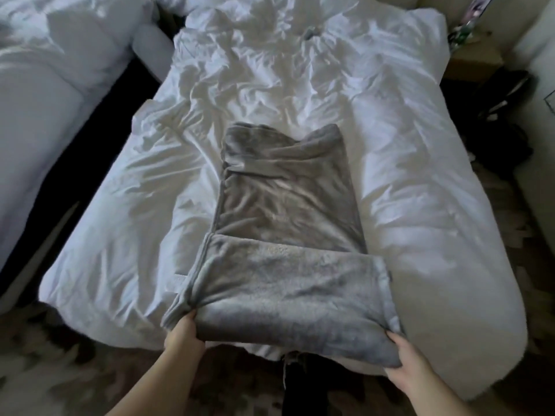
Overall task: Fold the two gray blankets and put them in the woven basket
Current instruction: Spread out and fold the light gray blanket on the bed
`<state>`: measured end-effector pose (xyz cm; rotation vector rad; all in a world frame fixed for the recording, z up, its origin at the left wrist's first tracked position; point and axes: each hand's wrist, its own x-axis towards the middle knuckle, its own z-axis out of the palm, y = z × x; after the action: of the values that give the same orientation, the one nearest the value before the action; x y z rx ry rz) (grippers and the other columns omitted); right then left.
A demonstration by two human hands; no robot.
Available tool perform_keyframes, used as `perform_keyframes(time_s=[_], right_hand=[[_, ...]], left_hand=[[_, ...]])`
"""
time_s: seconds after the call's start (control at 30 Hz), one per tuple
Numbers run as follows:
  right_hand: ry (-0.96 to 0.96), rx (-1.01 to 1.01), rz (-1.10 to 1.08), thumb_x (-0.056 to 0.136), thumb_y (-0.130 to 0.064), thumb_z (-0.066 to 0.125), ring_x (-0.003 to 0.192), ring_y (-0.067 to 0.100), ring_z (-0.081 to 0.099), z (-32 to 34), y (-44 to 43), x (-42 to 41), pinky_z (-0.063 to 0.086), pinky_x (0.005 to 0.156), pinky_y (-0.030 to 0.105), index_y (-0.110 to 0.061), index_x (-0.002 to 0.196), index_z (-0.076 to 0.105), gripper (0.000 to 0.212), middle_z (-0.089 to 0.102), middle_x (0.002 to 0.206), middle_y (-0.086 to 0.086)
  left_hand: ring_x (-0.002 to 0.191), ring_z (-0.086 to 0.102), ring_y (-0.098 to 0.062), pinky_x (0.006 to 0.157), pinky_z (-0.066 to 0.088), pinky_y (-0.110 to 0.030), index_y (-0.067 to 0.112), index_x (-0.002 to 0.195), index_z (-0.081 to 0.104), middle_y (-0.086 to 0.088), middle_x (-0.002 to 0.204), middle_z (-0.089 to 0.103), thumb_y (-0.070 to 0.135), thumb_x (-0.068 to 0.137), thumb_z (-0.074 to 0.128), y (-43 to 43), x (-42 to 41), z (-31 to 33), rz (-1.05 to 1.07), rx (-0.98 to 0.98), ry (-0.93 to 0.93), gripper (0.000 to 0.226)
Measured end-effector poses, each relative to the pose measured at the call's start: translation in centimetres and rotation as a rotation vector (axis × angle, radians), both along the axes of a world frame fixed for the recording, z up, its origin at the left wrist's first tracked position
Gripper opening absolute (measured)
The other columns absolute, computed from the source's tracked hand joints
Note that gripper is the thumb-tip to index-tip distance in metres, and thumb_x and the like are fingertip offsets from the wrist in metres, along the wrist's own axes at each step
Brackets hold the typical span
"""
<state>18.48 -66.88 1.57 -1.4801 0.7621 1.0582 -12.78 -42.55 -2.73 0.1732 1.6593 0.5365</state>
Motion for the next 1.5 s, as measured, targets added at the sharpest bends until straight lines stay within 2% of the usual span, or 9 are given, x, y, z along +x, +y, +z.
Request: perform_keyframes(time_s=[0.23,0.33,0.57,0.73,0.77,0.8,0.93,1.17,1.5], right_hand=[[-0.042,-0.086,0.037,0.099,-0.019,0.047,0.099,0.038,0.059,4.1,-4.5,-5.5,0.049,0.083,0.047,-0.012,0.139,0.047,0.04,0.062,0.11,0.02],[-0.039,-0.096,0.054,0.099,-0.02,0.047,0.083,0.032,0.059,4.8,-5.7,-6.5,0.057,0.063,0.04,-0.009,0.136,0.048,0.038,0.061,0.096,0.016],[-0.035,-0.182,0.115,0.097,-0.016,0.05,0.081,0.034,0.063,6.6,-5.1,-6.6,0.053,0.087,0.041,-0.004,0.128,0.054,0.034,0.066,0.098,0.017],[-0.072,-0.063,0.045,0.101,-0.012,0.04,0.042,0.026,0.061,10.3,0.9,-3.4,0.043,0.027,0.024,-0.001,0.089,0.053,0.021,0.063,0.059,0.013],[-0.107,0.015,-0.001,0.101,-0.009,0.038,0.049,0.024,0.061,11.2,2.5,-2.3,0.047,0.032,0.022,-0.005,0.081,0.05,0.024,0.06,0.074,0.012],[-0.163,0.093,-0.025,0.101,-0.009,0.035,0.061,0.021,0.062,12.1,4.3,-1.4,0.053,0.047,0.024,-0.007,0.08,0.048,0.025,0.056,0.09,0.011],[-0.197,0.293,-0.237,0.099,-0.021,0.04,0.119,0.027,0.053,13.2,10.2,2.8,0.046,0.093,0.036,-0.006,0.118,0.054,0.028,0.052,0.124,0.015],[0.017,-0.024,0.017,0.099,-0.021,0.044,0.07,0.023,0.048,5.5,13.5,6.0,0.051,0.036,0.027,-0.004,0.076,0.045,0.029,0.045,0.08,0.014],[0.188,-0.251,0.165,0.094,-0.037,0.053,0.082,0.027,0.056,-2.0,14.9,8.7,0.046,0.071,0.038,-0.015,0.09,0.06,0.023,0.071,0.064,0.01]], left_hand=[[0.116,0.056,-0.036,0.101,0.044,-0.052,0.011,0.132,0.053,-0.017,0.131,0.055,0.027,0.086,0.066,-6.5,-5.8,3.3,0.104,-0.011,0.017,0.051],[0.11,0.056,-0.034,0.098,0.045,-0.047,0.004,0.132,0.052,-0.016,0.124,0.056,0.026,0.089,0.062,-7.6,-7.4,3.8,0.069,0.005,0.051,0.049],[0.091,0.054,-0.035,0.091,0.043,-0.043,-0.005,0.133,0.047,-0.017,0.097,0.056,0.021,0.096,0.051,-6.6,-7.3,6.4,0.085,-0.027,0.015,0.045],[0.142,0.017,-0.042,0.119,0.011,-0.039,-0.002,0.143,0.034,-0.026,0.15,0.031,0.0,0.042,0.071,-1.6,-2.6,11.8,0.214,0.045,-0.336,0.107],[0.143,0.01,-0.038,0.118,0.001,-0.027,0.003,0.145,0.033,-0.022,0.152,0.028,-0.002,0.049,0.072,-0.3,-2.0,12.8,0.496,0.023,-0.344,0.103],[0.145,0.017,-0.028,0.117,0.006,-0.021,0.009,0.146,0.034,-0.016,0.154,0.029,-0.001,0.074,0.066,0.9,-0.8,13.2,0.166,0.071,-0.103,0.08],[0.114,0.053,-0.026,0.103,0.042,-0.041,0.013,0.13,0.047,-0.012,0.124,0.053,0.029,0.093,0.053,6.8,3.0,15.7,0.295,0.305,-0.518,0.04],[0.09,0.058,-0.016,0.083,0.046,-0.032,0.02,0.116,0.053,-0.001,0.105,0.059,0.027,0.093,0.054,8.9,5.1,8.9,-0.005,0.102,-0.106,0.024],[0.119,0.052,-0.033,0.092,0.047,-0.05,0.018,0.135,0.047,-0.012,0.133,0.054,0.041,0.078,0.073,11.2,9.7,1.2,0.1,-0.131,-0.054,0.067]])
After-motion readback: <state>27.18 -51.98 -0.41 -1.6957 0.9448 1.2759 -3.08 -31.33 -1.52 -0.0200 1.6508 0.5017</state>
